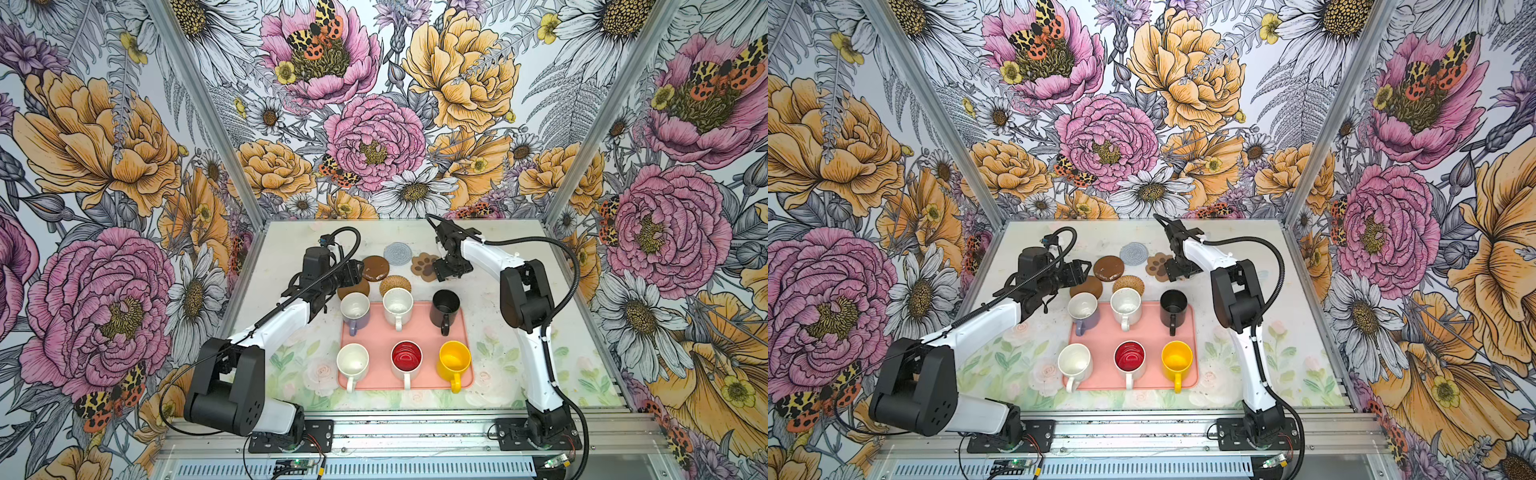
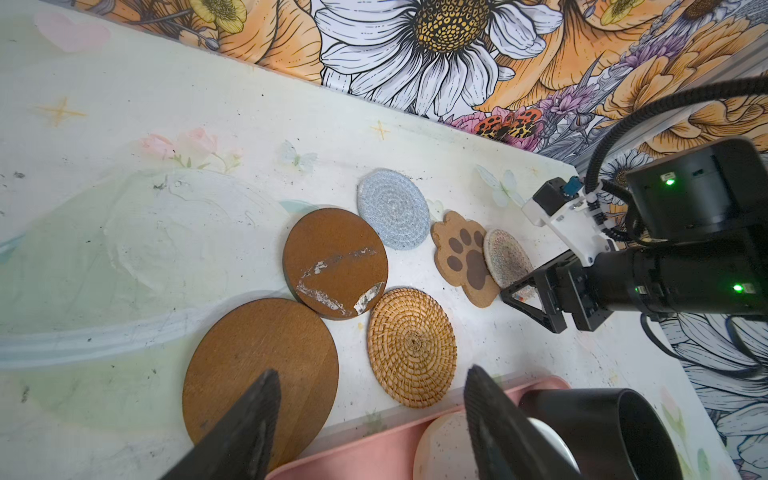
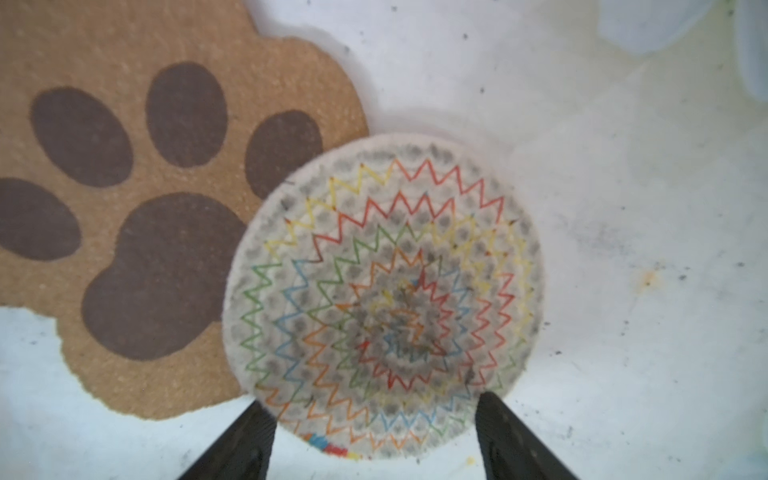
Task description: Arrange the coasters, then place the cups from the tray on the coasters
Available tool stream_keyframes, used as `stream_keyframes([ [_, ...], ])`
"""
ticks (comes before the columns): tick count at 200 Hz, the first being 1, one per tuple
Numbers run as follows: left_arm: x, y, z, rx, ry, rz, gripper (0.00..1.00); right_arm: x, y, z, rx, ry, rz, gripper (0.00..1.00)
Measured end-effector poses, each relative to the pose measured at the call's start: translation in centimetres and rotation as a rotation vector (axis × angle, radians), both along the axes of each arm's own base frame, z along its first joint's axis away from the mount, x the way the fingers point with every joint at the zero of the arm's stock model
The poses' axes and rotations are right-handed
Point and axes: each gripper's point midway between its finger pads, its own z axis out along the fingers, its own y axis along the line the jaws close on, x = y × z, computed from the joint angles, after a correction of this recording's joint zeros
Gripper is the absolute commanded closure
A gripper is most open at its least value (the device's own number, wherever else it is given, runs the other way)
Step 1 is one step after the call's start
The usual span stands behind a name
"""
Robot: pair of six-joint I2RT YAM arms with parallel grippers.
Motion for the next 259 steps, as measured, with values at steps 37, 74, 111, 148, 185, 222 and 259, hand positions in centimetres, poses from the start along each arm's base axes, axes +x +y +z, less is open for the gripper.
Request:
stream_keyframes([
  [37, 0.0, 0.0, 0.0, 0.0, 0.001, 0.0, 0.29, 0.5, -1.7, 0.0, 0.01, 0.002, -0.048, 0.24],
  [74, -0.1, 0.0, -0.1, 0.0, 0.004, 0.0, 0.3, 0.9, -3.1, 0.3, 0.017, -0.006, -0.099, 0.25],
  [111, -0.3, -0.5, 0.3, -0.013, 0.01, -0.013, 0.31, 1.4, -3.2, 2.5, 0.055, -0.045, -0.127, 0.26],
  [148, -0.1, -2.4, 2.5, -0.028, -0.027, -0.055, 0.31, 2.8, -1.2, 4.8, 0.118, -0.103, -0.103, 0.26],
  [185, 0.2, -3.4, 4.5, -0.032, -0.044, -0.076, 0.31, 4.7, 0.8, 5.7, 0.168, -0.147, -0.081, 0.26],
  [222, 0.0, -3.4, 5.7, -0.029, -0.032, -0.075, 0.32, 5.6, 1.5, 3.6, 0.171, -0.126, -0.077, 0.25],
  [259, 0.1, -3.6, 7.9, -0.037, -0.041, -0.085, 0.32, 6.4, 1.9, 2.7, 0.184, -0.124, -0.091, 0.24],
])
